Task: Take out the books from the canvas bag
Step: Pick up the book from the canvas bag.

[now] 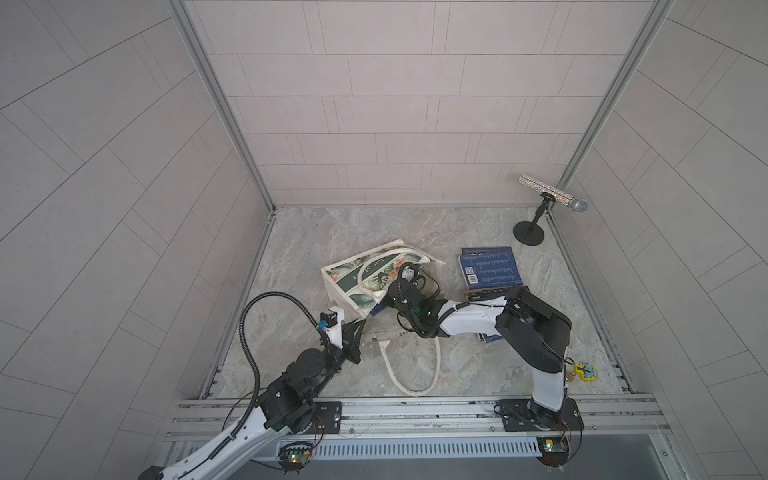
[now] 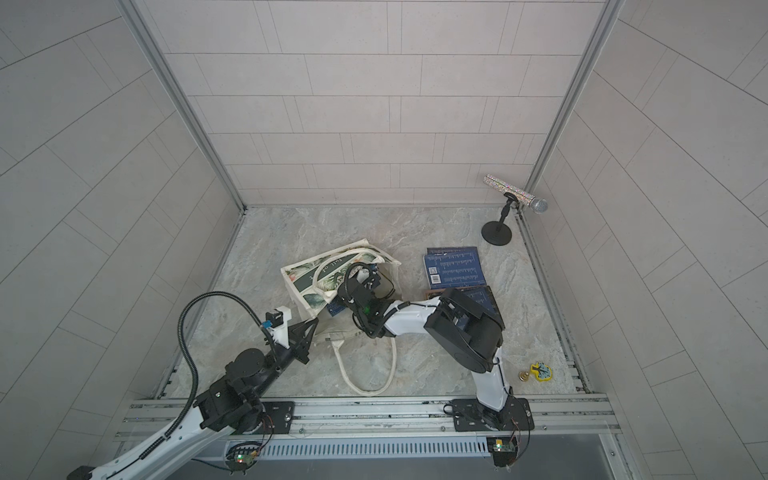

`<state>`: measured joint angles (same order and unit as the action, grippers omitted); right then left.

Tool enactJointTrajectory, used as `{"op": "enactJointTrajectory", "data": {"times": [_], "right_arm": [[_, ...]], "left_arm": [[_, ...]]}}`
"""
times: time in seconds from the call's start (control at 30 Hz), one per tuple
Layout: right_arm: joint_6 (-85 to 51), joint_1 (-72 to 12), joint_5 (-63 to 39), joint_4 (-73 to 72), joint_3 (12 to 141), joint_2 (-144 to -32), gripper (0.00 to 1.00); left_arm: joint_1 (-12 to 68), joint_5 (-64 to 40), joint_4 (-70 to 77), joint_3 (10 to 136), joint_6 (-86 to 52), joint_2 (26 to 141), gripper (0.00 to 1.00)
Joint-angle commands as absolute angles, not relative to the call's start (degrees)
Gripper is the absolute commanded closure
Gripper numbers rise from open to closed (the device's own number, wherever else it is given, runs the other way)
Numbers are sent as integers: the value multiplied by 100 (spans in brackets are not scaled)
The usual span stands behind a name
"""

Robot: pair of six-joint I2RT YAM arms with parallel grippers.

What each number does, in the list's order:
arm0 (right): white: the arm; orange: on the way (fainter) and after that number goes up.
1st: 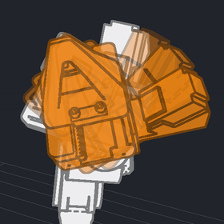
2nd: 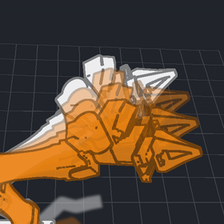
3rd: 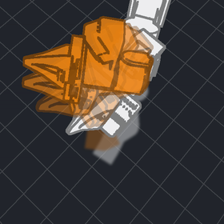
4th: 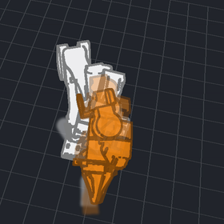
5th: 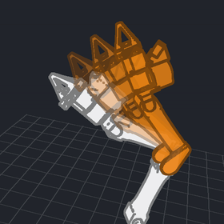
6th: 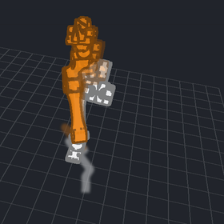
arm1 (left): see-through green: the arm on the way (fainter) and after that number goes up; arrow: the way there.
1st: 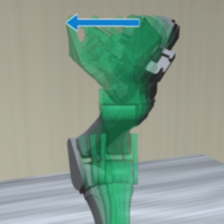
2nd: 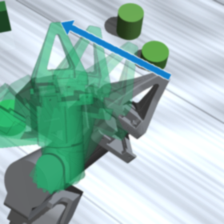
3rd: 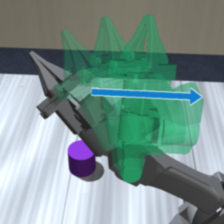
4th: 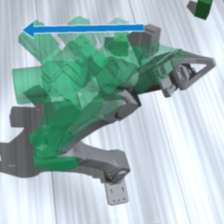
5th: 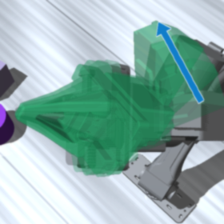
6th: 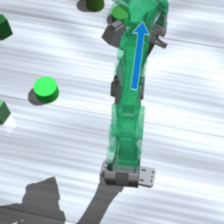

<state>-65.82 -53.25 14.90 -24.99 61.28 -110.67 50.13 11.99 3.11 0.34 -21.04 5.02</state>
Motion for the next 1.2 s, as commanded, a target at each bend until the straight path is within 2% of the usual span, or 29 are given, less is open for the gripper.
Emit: {"op": "enactJointTrajectory", "data": {"times": [0.0,0.2,0.4,0.83,1.03,1.1,1.17], "right_arm": [[-6667,-5119,1331,-2379,6240,-11298,50],[-6382,-5067,1232,-2447,6408,-11273,58],[-6016,-4940,930,-2142,6889,-11281,61],[-6036,-4843,427,-2434,7165,-11502,62],[-5692,-4887,160,-3229,7117,-11562,56],[-5582,-4885,157,-3266,7118,-11575,57],[-5557,-4878,287,-3079,7162,-11590,62]], "left_arm": [[5019,799,892,26,-2015,576,100],[5019,748,987,26,-2004,668,100],[5019,714,1024,13,-2004,668,100],[5019,685,1125,1,-1997,749,100],[5019,650,1127,0,-1998,705,100],[5020,641,1132,0,-1995,709,100],[5019,624,1159,-8,-1995,705,100]]}}
